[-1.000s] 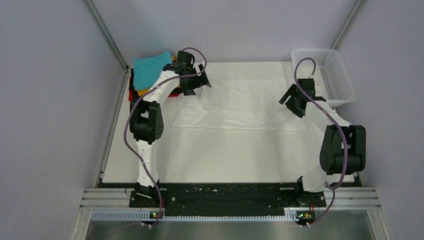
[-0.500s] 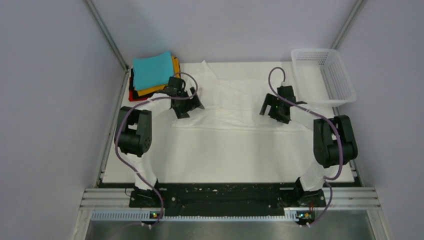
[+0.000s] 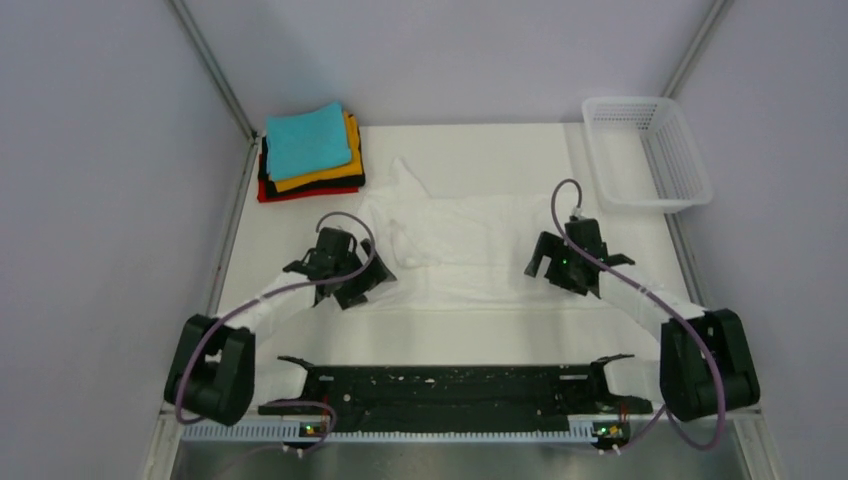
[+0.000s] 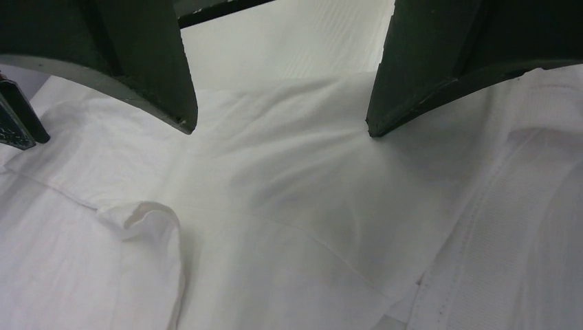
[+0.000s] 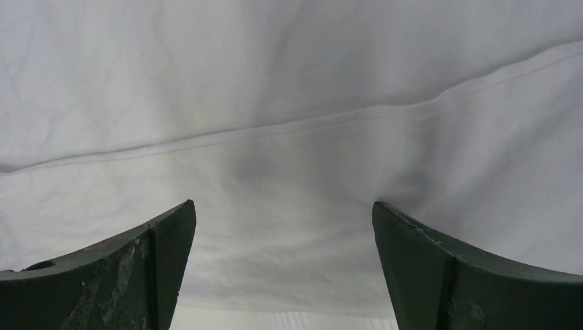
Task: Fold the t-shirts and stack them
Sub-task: Fold the flattened tshirt in 1/3 of the way
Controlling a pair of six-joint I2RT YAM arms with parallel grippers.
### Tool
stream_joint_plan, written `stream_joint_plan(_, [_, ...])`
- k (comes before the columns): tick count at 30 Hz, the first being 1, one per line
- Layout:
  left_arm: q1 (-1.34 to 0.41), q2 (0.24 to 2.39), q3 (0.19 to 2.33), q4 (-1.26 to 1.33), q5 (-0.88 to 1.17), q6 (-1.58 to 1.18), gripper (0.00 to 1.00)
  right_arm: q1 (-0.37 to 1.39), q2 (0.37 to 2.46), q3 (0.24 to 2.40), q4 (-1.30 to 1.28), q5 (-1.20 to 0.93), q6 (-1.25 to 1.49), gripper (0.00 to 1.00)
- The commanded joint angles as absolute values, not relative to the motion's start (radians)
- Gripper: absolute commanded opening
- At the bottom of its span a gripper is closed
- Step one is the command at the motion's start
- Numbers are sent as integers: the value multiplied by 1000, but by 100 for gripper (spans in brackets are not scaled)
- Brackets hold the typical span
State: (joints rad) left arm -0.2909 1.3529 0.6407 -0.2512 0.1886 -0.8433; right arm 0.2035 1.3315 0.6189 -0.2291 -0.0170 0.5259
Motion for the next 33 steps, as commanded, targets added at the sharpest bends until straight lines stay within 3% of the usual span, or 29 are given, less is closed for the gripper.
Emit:
stream_joint_plan(1, [-355,1113,490,-495,56,-989,99,266,1152,501,-543,-34,616,98])
stream_joint_plan(7, [-531,746,421,-738,-54,-1201,99,417,956,488,-621,-90,723,99])
stream_joint_plan(11, [-564,646,460,-740,-56,-1192,99,443,926,572,-641,-53,667,98])
stream_joint_plan(21, [-576,1037,612,-351,130,-1013,99,444,870,653,-612,83,654,99])
stream_joint_plan(33, [-586,1424,764,-195,111,-915,99,444,829,663,-628,168,700,99])
